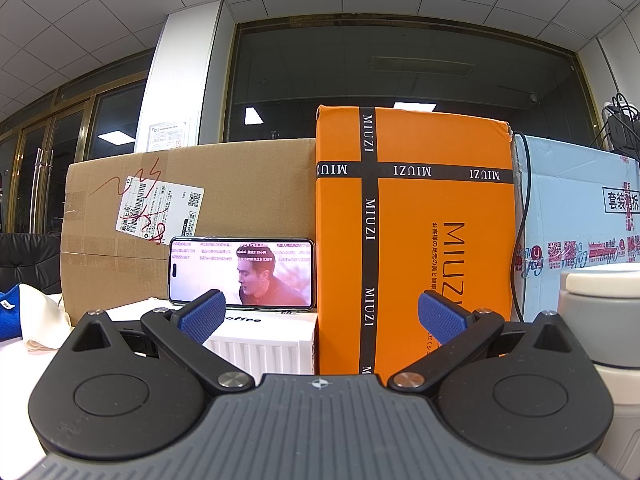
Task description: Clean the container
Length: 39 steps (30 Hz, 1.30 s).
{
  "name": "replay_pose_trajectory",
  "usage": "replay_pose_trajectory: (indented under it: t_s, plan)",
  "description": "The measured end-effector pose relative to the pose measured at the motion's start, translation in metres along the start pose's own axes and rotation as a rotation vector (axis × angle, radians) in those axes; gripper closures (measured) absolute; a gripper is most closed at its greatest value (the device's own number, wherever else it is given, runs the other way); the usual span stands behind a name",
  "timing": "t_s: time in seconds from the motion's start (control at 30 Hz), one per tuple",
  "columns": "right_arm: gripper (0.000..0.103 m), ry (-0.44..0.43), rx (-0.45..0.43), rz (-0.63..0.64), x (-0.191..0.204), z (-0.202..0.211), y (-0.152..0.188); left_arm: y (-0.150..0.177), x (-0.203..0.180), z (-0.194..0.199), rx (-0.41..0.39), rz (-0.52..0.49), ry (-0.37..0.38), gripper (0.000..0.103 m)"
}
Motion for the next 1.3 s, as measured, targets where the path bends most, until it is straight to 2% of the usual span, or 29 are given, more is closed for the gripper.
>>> replay_pose_trajectory:
  t_s: [1.3]
  plan:
    - [0.0, -0.004, 0.012, -0.005, -0.0004, -0.0008, 0.0012, 0.0013, 0.0018, -0.0028, 0.017, 0.014, 0.009, 0.0]
Point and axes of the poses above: each gripper's, at about its wrist camera, not at the fingertips, and z roughly against the way its jaws point, x to its left, y to its underside, the point moved 10 cm from there along -z, roughly the way its jaws point, and after that the axes turned 11 degrees about y, right-handed, at the moved point
